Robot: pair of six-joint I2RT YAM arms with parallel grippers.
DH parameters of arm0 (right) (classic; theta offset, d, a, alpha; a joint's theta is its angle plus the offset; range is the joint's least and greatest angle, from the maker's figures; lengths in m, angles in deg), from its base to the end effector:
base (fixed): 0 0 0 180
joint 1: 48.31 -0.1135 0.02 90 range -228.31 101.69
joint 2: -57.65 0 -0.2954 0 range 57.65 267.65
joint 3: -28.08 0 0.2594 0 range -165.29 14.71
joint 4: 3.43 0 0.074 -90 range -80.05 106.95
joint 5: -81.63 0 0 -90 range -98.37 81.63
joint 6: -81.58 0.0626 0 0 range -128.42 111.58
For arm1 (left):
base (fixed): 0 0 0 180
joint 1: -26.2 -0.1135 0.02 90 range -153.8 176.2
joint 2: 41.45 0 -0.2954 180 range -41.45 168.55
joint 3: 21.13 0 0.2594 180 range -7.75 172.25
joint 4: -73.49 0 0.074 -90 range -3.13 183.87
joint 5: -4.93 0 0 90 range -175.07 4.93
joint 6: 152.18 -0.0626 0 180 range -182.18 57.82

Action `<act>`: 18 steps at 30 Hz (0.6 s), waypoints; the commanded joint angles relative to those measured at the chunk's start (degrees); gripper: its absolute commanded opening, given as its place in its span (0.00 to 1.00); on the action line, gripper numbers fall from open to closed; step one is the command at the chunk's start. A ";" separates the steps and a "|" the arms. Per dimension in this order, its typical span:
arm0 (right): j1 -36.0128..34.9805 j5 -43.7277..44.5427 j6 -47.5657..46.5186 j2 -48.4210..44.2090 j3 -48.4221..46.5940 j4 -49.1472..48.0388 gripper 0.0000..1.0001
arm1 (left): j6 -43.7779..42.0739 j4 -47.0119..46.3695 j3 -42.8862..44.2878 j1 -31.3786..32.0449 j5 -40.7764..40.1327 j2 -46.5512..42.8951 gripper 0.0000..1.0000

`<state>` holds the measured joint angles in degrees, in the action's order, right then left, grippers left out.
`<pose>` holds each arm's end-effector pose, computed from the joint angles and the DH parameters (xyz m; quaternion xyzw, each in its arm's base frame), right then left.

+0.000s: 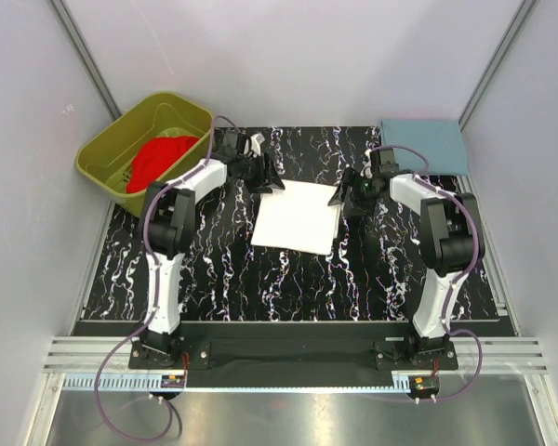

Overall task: Fold and stack the t-shirts
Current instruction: Fold the tshirt

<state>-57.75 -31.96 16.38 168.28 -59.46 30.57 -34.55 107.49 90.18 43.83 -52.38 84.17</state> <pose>0.4241 0.0959 0.1779 0.0681 0.9381 0.2690 0.2073 0.4926 -0.1920 0.1949 0.0216 0.9021 -0.3741 0.2140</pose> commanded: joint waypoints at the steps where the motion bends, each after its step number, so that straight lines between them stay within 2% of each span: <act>1: -0.15 -0.31 -1.77 3.09 -4.40 -2.78 0.83 | -1.27 -1.29 3.40 -1.02 -0.52 4.18 0.57; 4: -0.06 -0.14 -1.94 4.41 -5.10 -3.13 0.83 | -0.66 -0.32 5.69 -1.37 0.71 6.39 0.57; 8: 0.11 0.83 -2.82 4.42 -4.41 -2.96 0.83 | 0.57 -0.41 5.52 -1.54 2.46 4.90 0.58; 14: 1.70 0.31 -3.35 3.98 -4.05 -2.96 0.84 | 1.19 9.24 11.48 -1.81 0.63 -0.63 0.59; 18: 2.31 0.04 -3.53 3.54 -4.84 -2.08 0.86 | 1.20 12.86 6.24 -0.67 -0.95 -11.85 0.60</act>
<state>-56.26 -32.03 14.37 172.89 -62.11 29.11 -33.43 117.04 96.74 42.58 -52.29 85.09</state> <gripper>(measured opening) 0.854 0.596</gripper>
